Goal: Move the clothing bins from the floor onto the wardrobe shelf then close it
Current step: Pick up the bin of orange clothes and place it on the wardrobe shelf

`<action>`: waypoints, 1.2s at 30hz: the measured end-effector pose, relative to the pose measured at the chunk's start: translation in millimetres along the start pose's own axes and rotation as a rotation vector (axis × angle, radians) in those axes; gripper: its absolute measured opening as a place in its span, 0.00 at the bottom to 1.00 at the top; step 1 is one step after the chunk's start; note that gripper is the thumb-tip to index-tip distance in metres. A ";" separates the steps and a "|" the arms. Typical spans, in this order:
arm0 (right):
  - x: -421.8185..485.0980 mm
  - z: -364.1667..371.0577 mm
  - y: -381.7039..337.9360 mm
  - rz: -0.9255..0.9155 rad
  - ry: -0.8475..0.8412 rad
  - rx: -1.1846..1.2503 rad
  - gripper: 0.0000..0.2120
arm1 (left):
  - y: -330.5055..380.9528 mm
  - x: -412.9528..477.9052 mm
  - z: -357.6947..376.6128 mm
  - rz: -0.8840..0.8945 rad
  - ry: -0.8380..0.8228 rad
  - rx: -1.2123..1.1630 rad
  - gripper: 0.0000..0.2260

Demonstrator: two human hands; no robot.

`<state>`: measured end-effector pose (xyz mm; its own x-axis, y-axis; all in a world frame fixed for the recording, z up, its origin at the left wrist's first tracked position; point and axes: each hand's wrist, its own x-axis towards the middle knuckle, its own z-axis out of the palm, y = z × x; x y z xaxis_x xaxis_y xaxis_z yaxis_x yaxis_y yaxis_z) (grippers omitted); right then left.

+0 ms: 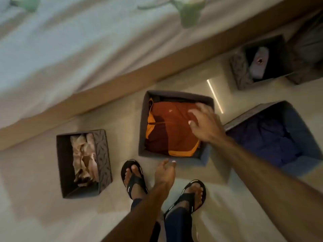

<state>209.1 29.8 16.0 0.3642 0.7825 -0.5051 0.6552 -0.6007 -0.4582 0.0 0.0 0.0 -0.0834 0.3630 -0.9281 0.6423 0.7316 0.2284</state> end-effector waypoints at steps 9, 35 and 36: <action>106.8 54.3 26.3 -0.015 -0.018 -0.381 0.27 | 3.9 97.8 -0.1 0.012 -0.032 0.073 0.14; -142.4 -61.6 2.7 0.402 0.049 0.253 0.23 | 119.4 -106.5 -140.3 0.589 0.136 0.778 0.23; -158.0 -74.8 0.2 0.399 0.060 0.245 0.22 | 121.7 -130.4 -140.7 0.591 0.145 0.779 0.23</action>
<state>201.2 -81.6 150.5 0.5980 0.4860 -0.6374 0.2833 -0.8720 -0.3991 -18.1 122.9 190.2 0.3532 0.6529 -0.6701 0.9282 -0.1552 0.3381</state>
